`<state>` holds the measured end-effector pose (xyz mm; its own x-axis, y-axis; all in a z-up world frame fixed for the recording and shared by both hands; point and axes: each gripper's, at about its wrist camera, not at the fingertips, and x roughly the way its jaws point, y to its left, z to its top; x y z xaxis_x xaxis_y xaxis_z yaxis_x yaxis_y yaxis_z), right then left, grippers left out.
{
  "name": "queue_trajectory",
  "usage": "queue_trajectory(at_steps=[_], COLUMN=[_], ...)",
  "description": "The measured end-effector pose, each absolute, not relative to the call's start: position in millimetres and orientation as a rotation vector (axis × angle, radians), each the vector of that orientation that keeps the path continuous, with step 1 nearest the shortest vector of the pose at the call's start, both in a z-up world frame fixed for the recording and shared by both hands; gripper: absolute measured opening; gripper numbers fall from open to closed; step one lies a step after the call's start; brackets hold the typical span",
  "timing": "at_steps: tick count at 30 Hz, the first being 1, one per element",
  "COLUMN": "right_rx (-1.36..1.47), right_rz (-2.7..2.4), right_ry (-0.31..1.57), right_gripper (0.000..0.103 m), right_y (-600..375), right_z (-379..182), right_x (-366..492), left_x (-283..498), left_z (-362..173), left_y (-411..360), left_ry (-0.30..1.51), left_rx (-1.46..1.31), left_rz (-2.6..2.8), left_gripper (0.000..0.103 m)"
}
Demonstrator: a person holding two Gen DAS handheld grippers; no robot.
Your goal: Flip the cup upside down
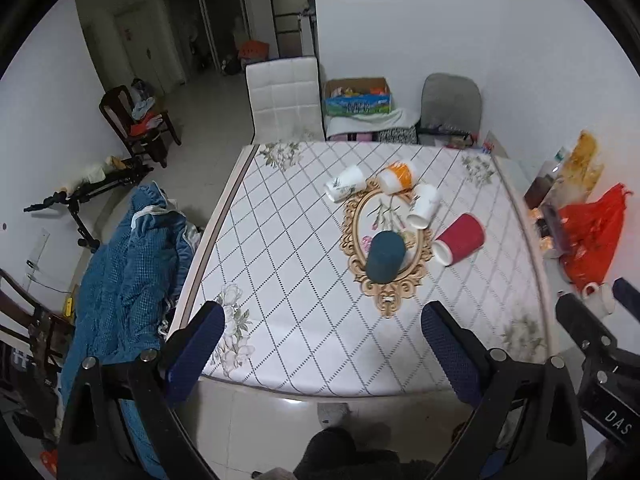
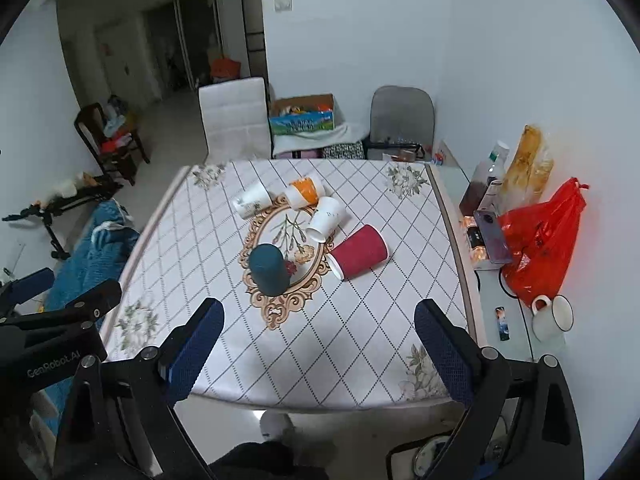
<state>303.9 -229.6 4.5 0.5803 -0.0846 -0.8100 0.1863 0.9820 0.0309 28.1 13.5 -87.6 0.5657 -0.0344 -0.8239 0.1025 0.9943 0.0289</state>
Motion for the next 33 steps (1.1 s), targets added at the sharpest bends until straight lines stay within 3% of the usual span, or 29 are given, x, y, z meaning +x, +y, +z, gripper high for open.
queue_trajectory(at_steps=[13, 33], right_rx=[0.118, 0.102], right_rz=[-0.126, -0.137], right_ry=[0.837, 0.858], right_gripper=[0.101, 0.101], right_y=[-227.7, -235.0], right_z=[79.7, 84.5], right_x=[235.0, 228.4], left_x=[-35.3, -59.5], left_z=[-35.0, -26.2], left_y=[17.8, 16.1], left_ry=[0.882, 0.860], left_rx=[0.056, 0.045], left_rz=[-0.066, -0.042], left_gripper=[0.101, 0.103])
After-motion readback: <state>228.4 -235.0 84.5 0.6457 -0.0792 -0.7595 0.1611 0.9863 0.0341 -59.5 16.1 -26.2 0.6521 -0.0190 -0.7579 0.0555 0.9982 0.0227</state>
